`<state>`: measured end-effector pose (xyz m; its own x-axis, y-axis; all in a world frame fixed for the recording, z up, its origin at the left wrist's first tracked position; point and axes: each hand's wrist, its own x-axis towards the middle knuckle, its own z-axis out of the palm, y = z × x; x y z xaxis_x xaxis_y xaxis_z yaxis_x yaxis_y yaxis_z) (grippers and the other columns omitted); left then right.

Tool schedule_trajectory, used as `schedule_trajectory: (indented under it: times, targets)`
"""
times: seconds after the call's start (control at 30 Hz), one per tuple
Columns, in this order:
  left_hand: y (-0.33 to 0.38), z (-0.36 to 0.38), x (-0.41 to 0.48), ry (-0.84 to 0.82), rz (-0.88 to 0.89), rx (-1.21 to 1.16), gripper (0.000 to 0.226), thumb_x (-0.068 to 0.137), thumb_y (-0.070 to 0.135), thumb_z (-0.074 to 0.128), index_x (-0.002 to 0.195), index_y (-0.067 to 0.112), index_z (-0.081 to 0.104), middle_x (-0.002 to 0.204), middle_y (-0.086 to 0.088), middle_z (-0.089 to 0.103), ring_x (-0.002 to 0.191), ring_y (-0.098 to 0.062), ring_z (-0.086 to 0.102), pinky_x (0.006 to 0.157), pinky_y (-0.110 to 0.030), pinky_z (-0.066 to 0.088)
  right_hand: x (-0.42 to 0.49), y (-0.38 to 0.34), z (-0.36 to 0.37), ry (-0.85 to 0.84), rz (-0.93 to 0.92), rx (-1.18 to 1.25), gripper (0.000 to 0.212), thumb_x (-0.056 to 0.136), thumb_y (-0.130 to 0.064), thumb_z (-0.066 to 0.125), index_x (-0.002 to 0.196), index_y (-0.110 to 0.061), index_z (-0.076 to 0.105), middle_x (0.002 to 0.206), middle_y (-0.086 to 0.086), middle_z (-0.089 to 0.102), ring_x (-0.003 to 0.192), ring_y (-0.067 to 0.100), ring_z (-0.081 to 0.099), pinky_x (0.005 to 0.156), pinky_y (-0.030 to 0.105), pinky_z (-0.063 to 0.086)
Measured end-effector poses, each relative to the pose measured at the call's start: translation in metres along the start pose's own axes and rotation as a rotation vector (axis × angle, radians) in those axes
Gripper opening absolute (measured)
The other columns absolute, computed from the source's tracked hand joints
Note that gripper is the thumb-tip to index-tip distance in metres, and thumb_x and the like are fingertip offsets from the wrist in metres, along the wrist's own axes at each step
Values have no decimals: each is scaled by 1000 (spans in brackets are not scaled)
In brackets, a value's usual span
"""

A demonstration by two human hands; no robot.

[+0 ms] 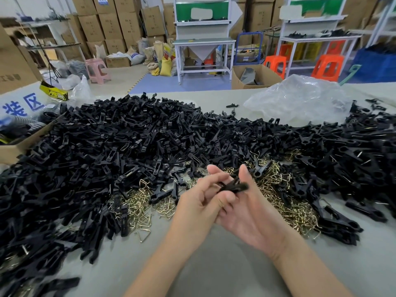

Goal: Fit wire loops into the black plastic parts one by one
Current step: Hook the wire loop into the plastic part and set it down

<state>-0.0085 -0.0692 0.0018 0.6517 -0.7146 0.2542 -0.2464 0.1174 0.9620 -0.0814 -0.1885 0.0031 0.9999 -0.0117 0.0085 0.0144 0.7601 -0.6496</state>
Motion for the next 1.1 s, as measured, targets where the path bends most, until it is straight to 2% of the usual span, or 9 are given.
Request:
schedule_trajectory:
  times: [0.17, 0.37, 0.47, 0.53, 0.67, 0.83, 0.93, 1.0, 1.1]
  targets:
    - [-3, -8, 2, 140, -45, -130, 17, 93, 19, 67, 109, 21, 61, 84, -8, 76, 68, -14, 65, 64, -21, 52, 4, -1, -2, 191, -218, -265, 75, 68, -60, 86, 127, -19, 69, 113, 17, 62, 94, 26, 58, 88, 40, 57]
    - [-6, -5, -2, 69, 3, 96, 23, 89, 52, 64, 110, 52, 55, 88, 6, 76, 73, -9, 67, 69, -20, 51, -5, -7, 0, 381, -334, -592, 46, 78, -59, 76, 110, -26, 78, 111, 13, 75, 95, 21, 72, 83, 33, 60]
    - [-9, -8, -5, 47, 53, 395, 37, 91, 72, 44, 125, 56, 42, 105, 27, 67, 92, 5, 64, 78, -11, 47, -2, -41, -1, 458, -469, -380, 44, 80, -53, 75, 105, -16, 79, 105, 11, 77, 93, 23, 75, 79, 30, 61]
    - [-14, -10, -5, 37, 72, 665, 52, 93, 73, 31, 138, 47, 38, 117, 33, 58, 112, 11, 52, 96, -13, 41, -2, -83, -8, 499, -621, -68, 58, 89, -46, 67, 122, 1, 65, 111, 18, 74, 102, 26, 74, 83, 29, 60]
    - [-26, -19, -1, 60, -6, 1037, 55, 101, 58, 29, 148, 30, 38, 149, 13, 40, 140, -6, 27, 118, -26, 15, -5, -136, -10, 498, -645, 106, 79, 92, -47, 62, 141, 10, 37, 129, 27, 62, 114, 31, 69, 93, 31, 58]
    - [-33, -31, 8, 203, -104, 1203, 48, 103, 47, 34, 145, 26, 45, 157, -5, 37, 147, -23, 27, 123, -39, 13, 9, -74, -5, 563, -427, -383, 33, 93, -22, 64, 123, -7, 63, 109, 9, 76, 93, 20, 75, 77, 28, 62]
    - [-35, -42, 12, 249, -126, 1217, 45, 103, 43, 43, 142, 23, 53, 151, -7, 46, 145, -25, 34, 122, -40, 21, 15, -23, -15, 713, -495, -1055, 28, 102, -17, 54, 127, -28, 63, 107, -12, 73, 80, 10, 68, 71, 26, 60]
    - [-36, -46, 12, 268, -89, 1215, 37, 100, 37, 55, 131, 19, 63, 138, -7, 58, 134, -28, 47, 113, -43, 33, 17, 0, -25, 685, -537, -1571, 32, 103, -21, 52, 131, -35, 61, 118, -20, 66, 93, -3, 60, 85, 18, 50]
    - [-37, -49, 12, 285, -15, 1266, 19, 93, 30, 68, 109, 19, 71, 108, -3, 68, 106, -29, 62, 92, -44, 46, 20, 13, -37, 605, -472, -1969, 31, 101, -25, 53, 130, -31, 63, 123, -13, 60, 110, 10, 53, 100, 30, 41]
